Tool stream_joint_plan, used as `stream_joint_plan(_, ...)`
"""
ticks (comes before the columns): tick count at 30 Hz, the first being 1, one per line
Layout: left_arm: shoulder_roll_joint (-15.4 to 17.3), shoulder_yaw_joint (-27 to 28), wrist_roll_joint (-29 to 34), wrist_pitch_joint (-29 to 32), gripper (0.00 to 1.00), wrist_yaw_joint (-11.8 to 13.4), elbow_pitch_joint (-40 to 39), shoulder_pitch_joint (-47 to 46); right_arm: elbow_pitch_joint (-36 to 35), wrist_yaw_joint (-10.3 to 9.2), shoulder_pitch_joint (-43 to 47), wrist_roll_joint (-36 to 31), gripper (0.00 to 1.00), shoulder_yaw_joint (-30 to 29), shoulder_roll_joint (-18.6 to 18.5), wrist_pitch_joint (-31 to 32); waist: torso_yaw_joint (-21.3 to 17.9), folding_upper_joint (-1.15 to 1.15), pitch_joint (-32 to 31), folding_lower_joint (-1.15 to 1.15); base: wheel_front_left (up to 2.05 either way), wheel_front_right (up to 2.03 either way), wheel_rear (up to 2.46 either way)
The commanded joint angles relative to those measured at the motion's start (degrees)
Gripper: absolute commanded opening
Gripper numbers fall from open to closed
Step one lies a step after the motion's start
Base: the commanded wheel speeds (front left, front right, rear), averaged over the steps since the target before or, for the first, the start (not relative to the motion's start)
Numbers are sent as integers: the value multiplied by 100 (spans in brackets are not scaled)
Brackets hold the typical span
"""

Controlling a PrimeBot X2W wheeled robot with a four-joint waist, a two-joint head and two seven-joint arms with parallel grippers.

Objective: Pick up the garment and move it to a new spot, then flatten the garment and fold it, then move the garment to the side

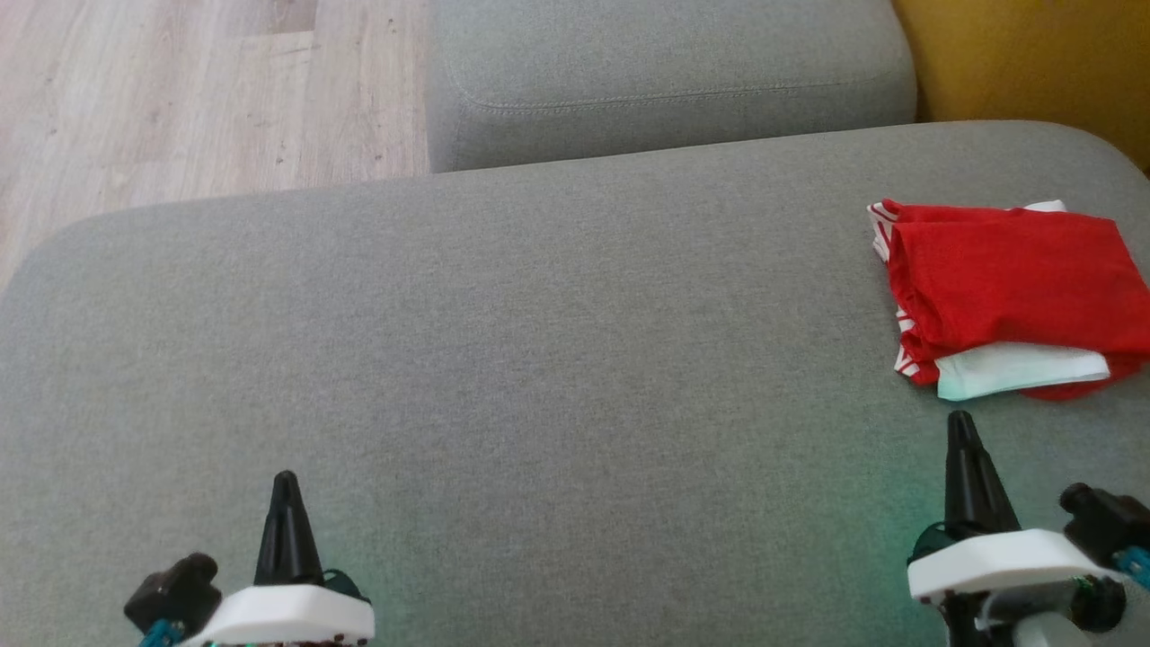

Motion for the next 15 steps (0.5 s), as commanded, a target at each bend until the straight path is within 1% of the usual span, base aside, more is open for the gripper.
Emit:
stream_joint_plan(1,10,119,-154,40,0,-60,-212,-312,-210,10,-312,203,0,-18,-21,55,4,0,1,0,0,0,0)
stream_joint_plan(15,14,259,-882,259,0,-149,-252,-366,-224,15,-372,1059,0,-76,-28,266,31,0,8,0,0,0,0)
